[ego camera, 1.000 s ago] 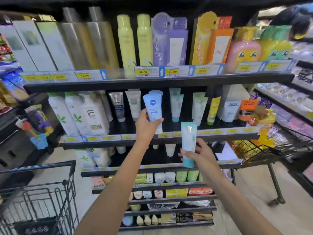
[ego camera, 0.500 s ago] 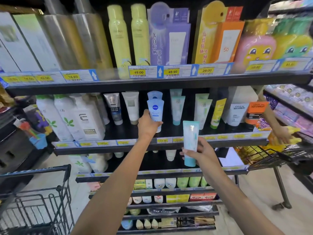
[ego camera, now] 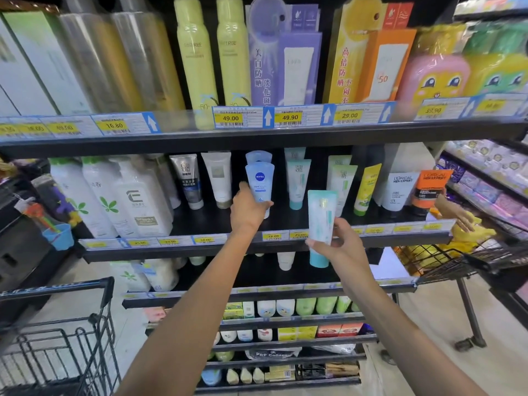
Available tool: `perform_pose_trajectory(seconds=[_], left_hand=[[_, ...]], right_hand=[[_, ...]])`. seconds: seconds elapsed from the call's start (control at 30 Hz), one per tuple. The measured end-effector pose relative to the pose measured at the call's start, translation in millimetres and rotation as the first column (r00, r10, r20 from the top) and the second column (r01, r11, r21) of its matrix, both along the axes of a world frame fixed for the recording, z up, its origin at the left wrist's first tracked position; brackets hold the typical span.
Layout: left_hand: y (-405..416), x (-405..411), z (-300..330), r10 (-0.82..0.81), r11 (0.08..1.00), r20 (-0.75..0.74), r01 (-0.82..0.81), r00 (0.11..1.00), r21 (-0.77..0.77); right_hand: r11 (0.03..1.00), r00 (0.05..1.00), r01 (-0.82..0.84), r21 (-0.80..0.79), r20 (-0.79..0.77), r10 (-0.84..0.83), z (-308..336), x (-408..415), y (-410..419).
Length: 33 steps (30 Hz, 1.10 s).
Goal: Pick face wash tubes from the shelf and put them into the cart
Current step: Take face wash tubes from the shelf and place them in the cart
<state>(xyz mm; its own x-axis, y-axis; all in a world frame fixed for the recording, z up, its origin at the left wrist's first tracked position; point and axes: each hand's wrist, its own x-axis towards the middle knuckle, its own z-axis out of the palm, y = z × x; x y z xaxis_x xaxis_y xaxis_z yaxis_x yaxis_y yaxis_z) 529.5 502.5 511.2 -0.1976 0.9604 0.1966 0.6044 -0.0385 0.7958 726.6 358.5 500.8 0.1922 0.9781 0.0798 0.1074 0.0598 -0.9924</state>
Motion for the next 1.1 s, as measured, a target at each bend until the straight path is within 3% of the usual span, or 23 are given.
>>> perform_pose_trajectory(seconds=[0.17, 0.27, 0.47, 0.6, 0.9, 1.1], left_hand=[[-26, -15, 6, -0.03, 0.999, -0.149, 0.026, 0.988, -0.029], [-49, -31, 7, -0.159, 0.985, -0.3, 0.131, 0.94, -0.109], [-62, -53, 0, -0.396, 0.918, -0.601, 0.281, 0.694, -0.281], [-62, -54, 1, -0.39, 0.92, -0.656, 0.298, 0.646, -0.254], [-63, -53, 0, -0.369, 0.928, -0.662, 0.294, 0.652, -0.228], [-64, -54, 0, -0.366, 0.929, -0.653, 0.296, 0.663, -0.22]], right_hand=[[0.994, 0.991, 0.057, 0.098, 0.115, -0.069, 32, -4, 18], [0.982, 0.966, 0.099, 0.159, 0.22, -0.133, 50, -11, 34], [0.983, 0.917, 0.128, 0.131, 0.363, -0.167, 50, -24, 73], [0.988, 0.857, 0.143, 0.06, 0.491, -0.154, 37, -30, 89], [0.973, 0.664, 0.231, 0.017, 0.728, -0.17, 14, -28, 86], [0.974, 0.664, 0.222, -0.033, 0.737, -0.127, 9, -25, 89]])
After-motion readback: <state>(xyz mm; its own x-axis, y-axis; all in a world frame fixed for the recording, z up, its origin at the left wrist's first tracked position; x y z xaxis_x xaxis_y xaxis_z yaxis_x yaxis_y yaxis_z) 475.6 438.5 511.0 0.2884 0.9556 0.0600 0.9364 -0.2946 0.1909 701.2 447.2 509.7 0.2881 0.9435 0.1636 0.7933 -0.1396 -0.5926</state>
